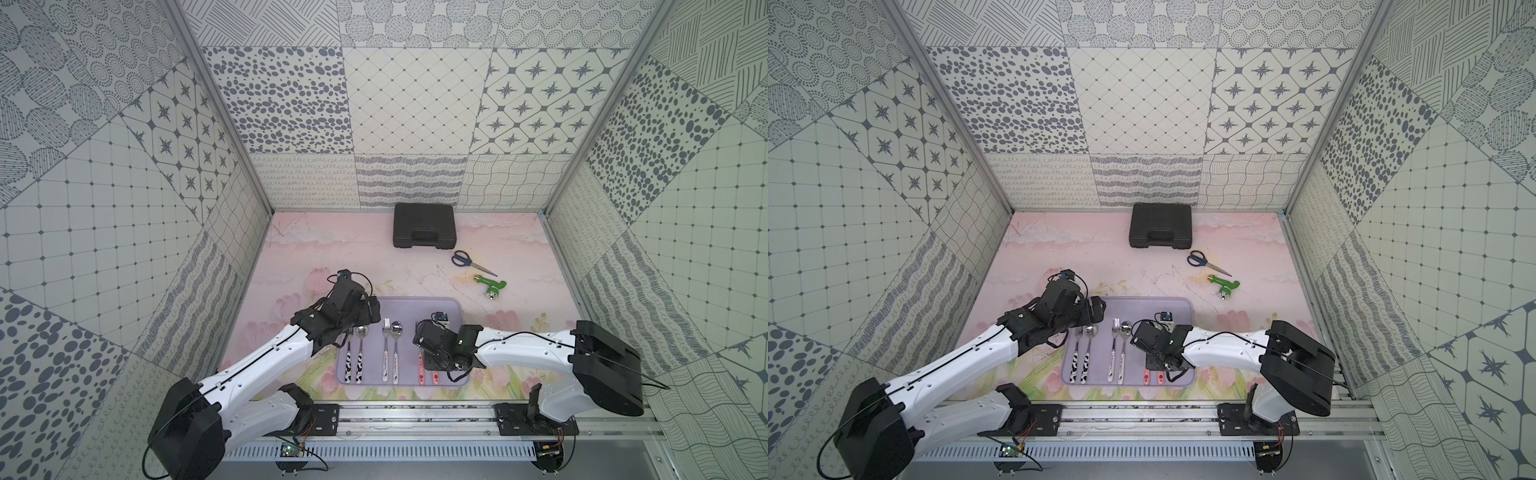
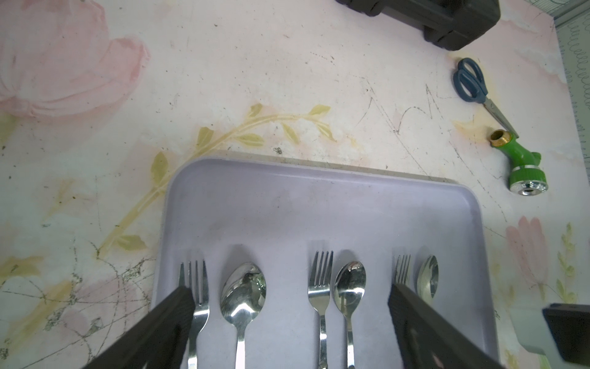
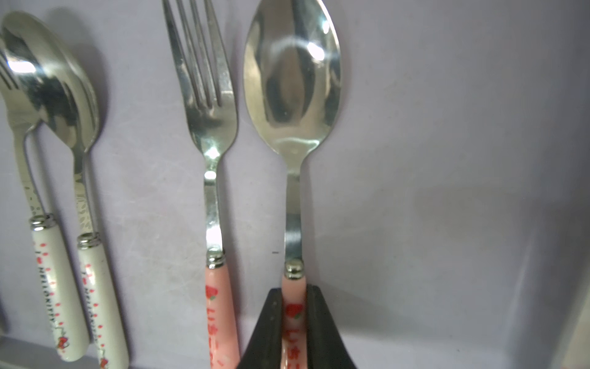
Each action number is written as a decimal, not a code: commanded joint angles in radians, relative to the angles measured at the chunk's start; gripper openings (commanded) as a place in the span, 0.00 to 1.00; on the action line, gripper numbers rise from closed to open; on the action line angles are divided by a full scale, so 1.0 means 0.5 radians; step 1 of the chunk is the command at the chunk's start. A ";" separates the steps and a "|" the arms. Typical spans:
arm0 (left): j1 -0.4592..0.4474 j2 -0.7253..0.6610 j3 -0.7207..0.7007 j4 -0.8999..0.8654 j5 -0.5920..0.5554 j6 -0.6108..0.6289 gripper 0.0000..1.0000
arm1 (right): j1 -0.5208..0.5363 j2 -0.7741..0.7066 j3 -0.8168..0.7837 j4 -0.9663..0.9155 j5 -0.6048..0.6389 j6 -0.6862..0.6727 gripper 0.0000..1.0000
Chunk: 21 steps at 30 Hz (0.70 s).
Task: Set the spoon and fork side by side
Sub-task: Place the spoon on the tray.
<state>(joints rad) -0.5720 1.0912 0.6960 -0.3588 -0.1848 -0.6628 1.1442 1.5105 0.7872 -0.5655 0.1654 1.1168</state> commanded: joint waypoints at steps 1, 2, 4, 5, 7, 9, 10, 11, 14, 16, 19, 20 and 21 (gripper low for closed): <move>0.021 -0.017 -0.008 -0.018 0.034 -0.021 1.00 | 0.019 0.006 -0.016 0.060 0.001 0.049 0.00; 0.022 -0.018 -0.011 -0.019 0.035 -0.019 0.99 | 0.022 0.007 -0.016 0.060 0.003 0.054 0.00; 0.021 -0.020 -0.011 -0.016 0.035 -0.020 1.00 | 0.025 0.004 -0.024 0.060 -0.001 0.069 0.00; 0.021 -0.020 -0.011 -0.016 0.036 -0.020 0.99 | 0.028 0.004 -0.022 0.060 -0.002 0.077 0.00; 0.021 -0.024 -0.011 -0.019 0.038 -0.020 0.99 | 0.037 0.004 -0.023 0.060 -0.002 0.088 0.00; 0.021 -0.029 -0.011 -0.017 0.041 -0.021 0.99 | 0.043 0.007 -0.019 0.060 0.004 0.100 0.00; 0.021 -0.030 -0.014 -0.018 0.041 -0.021 1.00 | 0.045 0.011 -0.018 0.060 0.004 0.104 0.00; 0.020 -0.031 -0.014 -0.016 0.041 -0.025 1.00 | 0.046 0.019 -0.016 0.061 0.007 0.108 0.00; 0.021 -0.035 -0.014 -0.016 0.048 -0.026 1.00 | 0.049 0.049 -0.003 0.068 0.004 0.115 0.00; 0.021 -0.039 -0.014 -0.014 0.053 -0.027 0.99 | 0.049 0.071 0.013 0.070 0.002 0.116 0.00; 0.021 -0.041 -0.014 -0.018 0.054 -0.026 1.00 | 0.049 0.096 0.024 0.070 -0.004 0.117 0.00; 0.021 -0.041 -0.016 -0.016 0.053 -0.026 1.00 | 0.049 0.101 0.026 0.070 -0.005 0.121 0.00; 0.021 -0.044 -0.017 -0.016 0.054 -0.027 0.99 | 0.049 0.102 0.027 0.070 -0.006 0.120 0.00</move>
<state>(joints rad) -0.5720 1.0775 0.6903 -0.3653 -0.1761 -0.6666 1.1618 1.5372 0.7925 -0.5316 0.1661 1.1610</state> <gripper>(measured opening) 0.994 0.151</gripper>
